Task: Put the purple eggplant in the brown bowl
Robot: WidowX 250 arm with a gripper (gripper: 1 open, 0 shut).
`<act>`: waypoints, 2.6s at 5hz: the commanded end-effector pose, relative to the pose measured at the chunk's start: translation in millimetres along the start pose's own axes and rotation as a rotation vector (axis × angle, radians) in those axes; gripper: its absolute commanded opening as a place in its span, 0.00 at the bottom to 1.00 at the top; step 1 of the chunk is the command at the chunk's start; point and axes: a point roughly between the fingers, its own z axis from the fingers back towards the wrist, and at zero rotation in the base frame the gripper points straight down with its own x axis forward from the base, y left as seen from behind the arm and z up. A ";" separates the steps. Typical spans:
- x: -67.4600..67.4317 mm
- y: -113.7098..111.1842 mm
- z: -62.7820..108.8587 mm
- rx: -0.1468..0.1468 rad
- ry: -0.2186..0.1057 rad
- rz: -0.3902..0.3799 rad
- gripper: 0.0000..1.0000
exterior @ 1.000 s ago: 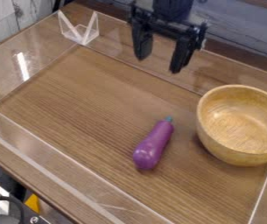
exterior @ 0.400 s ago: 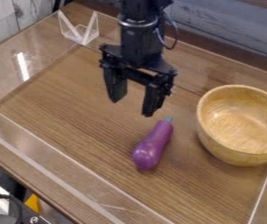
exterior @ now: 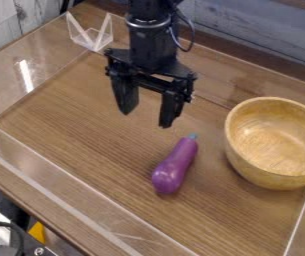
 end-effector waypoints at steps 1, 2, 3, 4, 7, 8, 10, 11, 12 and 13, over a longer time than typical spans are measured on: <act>2.4 0.6 17.4 -0.005 -0.053 0.050 1.00; 1.0 0.6 22.8 -0.010 -0.053 0.094 1.00; 0.9 2.9 14.2 -0.013 -0.044 0.039 1.00; 0.6 5.0 5.6 -0.016 -0.037 -0.017 1.00; 11.0 -47.1 2.6 -0.026 -0.080 -0.066 0.00; 20.9 -46.0 -6.2 -0.025 -0.081 -0.095 1.00; 16.7 -43.0 -8.2 -0.022 -0.125 -0.005 1.00; 16.2 -44.4 -10.9 -0.019 -0.129 0.045 1.00; 14.6 -39.9 -19.1 -0.020 -0.128 0.000 1.00; 13.3 -34.0 -27.7 -0.022 -0.141 -0.048 1.00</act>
